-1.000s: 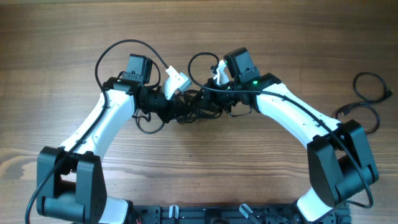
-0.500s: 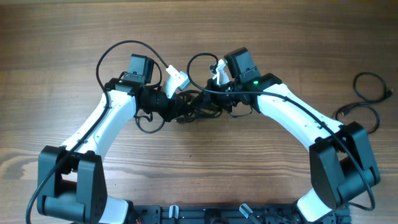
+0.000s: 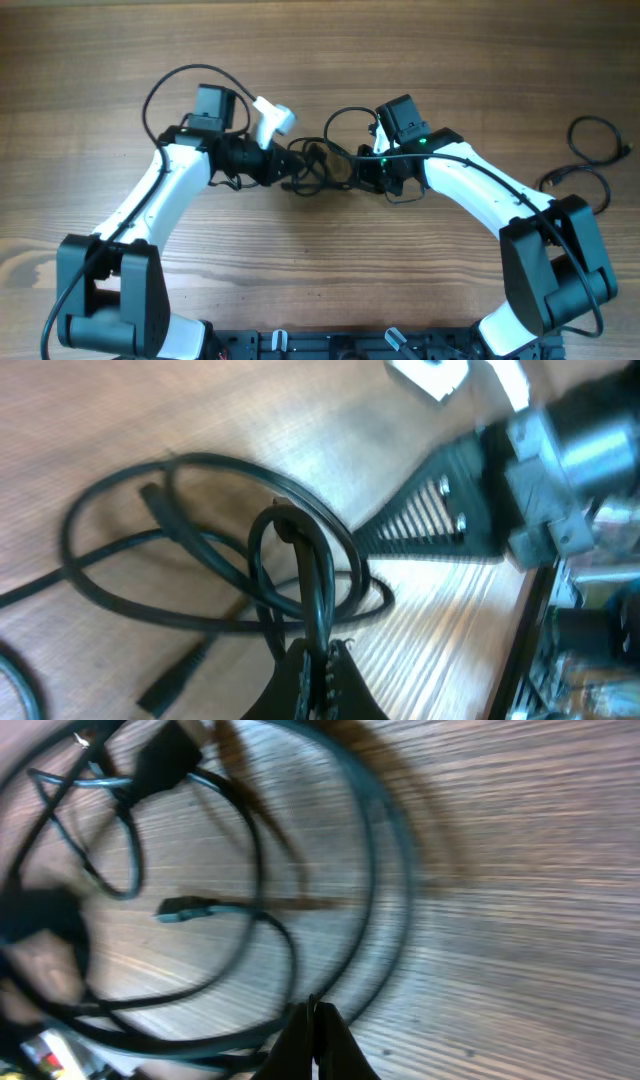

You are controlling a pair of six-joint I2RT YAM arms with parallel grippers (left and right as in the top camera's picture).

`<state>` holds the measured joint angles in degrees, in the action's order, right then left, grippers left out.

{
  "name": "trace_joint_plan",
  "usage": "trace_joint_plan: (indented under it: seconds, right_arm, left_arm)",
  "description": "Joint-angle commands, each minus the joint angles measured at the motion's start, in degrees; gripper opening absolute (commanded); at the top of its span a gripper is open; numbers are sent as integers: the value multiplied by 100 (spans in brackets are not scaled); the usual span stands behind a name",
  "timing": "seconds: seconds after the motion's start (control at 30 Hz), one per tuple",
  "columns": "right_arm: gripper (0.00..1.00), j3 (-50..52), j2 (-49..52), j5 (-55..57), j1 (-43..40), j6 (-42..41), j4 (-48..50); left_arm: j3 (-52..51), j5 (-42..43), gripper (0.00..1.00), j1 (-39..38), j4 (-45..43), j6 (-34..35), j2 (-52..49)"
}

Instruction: Untangle cables

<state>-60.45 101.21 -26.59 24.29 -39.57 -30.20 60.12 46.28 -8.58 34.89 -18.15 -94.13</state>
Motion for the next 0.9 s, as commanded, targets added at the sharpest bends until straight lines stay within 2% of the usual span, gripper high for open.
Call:
trace_joint_plan:
  seconds: [0.0, 0.1, 0.17, 0.3, 0.37, 0.47, 0.63, 0.7, 0.87]
  right_arm:
    - [4, 11, 98, 127, -61, 225, 107]
    - [4, 9, 98, -1491, -166, 323, 896]
    - [19, 9, 98, -2011, -260, 299, 1316]
    - [22, 9, 98, -2914, -221, 144, 1834]
    - [22, 9, 98, -2942, -197, -229, 1840]
    - [24, 9, 98, -2940, -140, -723, 1871]
    - [25, 9, 98, -2940, -68, -1071, 2201]
    - [25, 9, 98, -2887, -24, -1239, 2323]
    - [25, 9, 98, -2544, 15, -1515, 2507]
  left_arm:
    - [96, 1464, 4, 487, -96, 350, 107]
    - [92, 1088, 4, 455, 50, 337, 107]
    - [90, 807, 4, 339, 208, 162, 107]
    - [90, 835, 4, 256, 260, 68, 107]
    - [90, 949, 4, 256, 260, 146, 107]
    - [90, 1047, 4, 258, 164, 686, 107]
    - [90, 1051, 4, 240, 0, 1429, 107]
    - [90, 1054, 4, 240, -13, 1569, 107]
    - [90, 1851, 4, 240, -92, 1563, 107]
